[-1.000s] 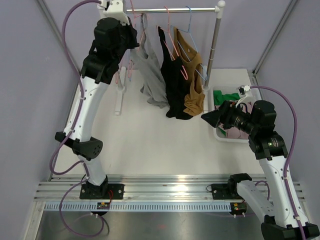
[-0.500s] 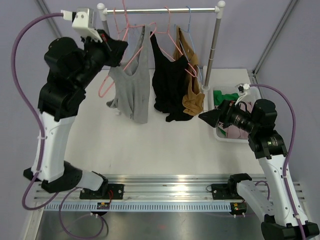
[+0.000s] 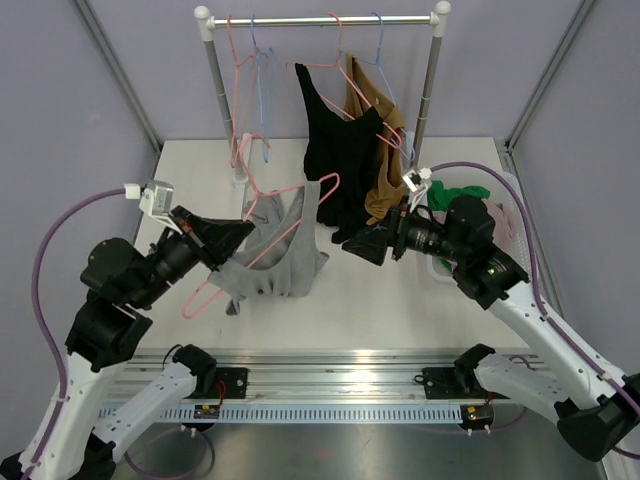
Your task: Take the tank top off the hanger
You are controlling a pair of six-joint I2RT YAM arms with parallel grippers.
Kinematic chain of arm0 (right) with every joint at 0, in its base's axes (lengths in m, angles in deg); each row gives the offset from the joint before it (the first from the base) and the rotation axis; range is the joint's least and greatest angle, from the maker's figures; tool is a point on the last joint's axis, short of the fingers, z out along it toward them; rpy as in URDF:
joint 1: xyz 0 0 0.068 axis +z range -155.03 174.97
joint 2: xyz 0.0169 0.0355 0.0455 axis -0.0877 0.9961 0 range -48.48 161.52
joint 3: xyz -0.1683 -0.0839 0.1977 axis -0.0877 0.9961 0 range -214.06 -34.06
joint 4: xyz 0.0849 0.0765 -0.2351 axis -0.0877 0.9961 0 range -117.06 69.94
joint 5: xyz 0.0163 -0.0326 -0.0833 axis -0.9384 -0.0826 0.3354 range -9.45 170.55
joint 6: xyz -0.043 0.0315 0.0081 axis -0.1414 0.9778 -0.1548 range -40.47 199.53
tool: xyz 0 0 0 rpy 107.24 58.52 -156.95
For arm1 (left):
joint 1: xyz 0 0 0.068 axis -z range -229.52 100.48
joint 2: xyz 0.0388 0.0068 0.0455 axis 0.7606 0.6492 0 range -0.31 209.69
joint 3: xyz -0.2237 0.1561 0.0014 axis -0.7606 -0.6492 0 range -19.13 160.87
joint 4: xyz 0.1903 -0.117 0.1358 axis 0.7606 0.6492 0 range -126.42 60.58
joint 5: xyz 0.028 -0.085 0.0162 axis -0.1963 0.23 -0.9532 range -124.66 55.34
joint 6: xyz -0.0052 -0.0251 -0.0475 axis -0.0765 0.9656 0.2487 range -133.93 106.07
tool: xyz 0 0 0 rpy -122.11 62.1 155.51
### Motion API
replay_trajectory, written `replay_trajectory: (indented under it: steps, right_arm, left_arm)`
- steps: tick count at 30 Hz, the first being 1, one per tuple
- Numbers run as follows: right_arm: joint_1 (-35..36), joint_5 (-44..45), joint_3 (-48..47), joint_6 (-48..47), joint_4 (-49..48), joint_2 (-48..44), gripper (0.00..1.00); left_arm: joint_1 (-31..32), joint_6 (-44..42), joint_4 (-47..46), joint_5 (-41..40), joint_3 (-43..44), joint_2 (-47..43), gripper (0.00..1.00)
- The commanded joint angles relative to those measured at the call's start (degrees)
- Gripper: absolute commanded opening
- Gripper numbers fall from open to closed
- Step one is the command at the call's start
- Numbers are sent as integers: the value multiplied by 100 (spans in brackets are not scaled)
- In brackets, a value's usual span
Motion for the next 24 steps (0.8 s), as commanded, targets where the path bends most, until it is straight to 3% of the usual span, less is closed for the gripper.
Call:
replay_trajectory:
  steps: [1, 4, 8, 14, 17, 18, 20, 23, 24]
  right_arm:
    - [546, 962, 71, -133, -1202, 250, 88]
    - [968, 1418, -26, -404, -1379, 628, 82]
    - [1469, 2674, -210, -845, -1134, 936, 79]
    - [1908, 3185, -518, -1108, -887, 1578, 75]
    - [2076, 3668, -562, -1258, -887, 1806, 61]
    - [2094, 3843, -571, -1267, -878, 1859, 43]
    - [2085, 4020, -571, -1328, -861, 1877, 24]
    - [2094, 4328, -588, -1434, -773, 1833, 0]
    - [2094, 4607, -588, -1460, -555, 1790, 0]
  left_arm:
    - [28, 921, -1072, 557, -807, -371, 0]
    - [28, 1326, -1143, 566, -1388, -759, 0]
    - [28, 1546, -1029, 531, -1757, -1005, 0]
    - [28, 1704, -1046, 496, -2136, -1251, 0]
    - [28, 1722, -1090, 584, -2189, -1260, 0]
    - [28, 1722, -1090, 592, -2197, -1260, 0]
    - [28, 1643, -1011, 558, -2128, -1269, 0]
    - [28, 1450, -765, 452, -2013, -1269, 0]
    - [28, 1371, -565, 400, -1908, -1260, 0]
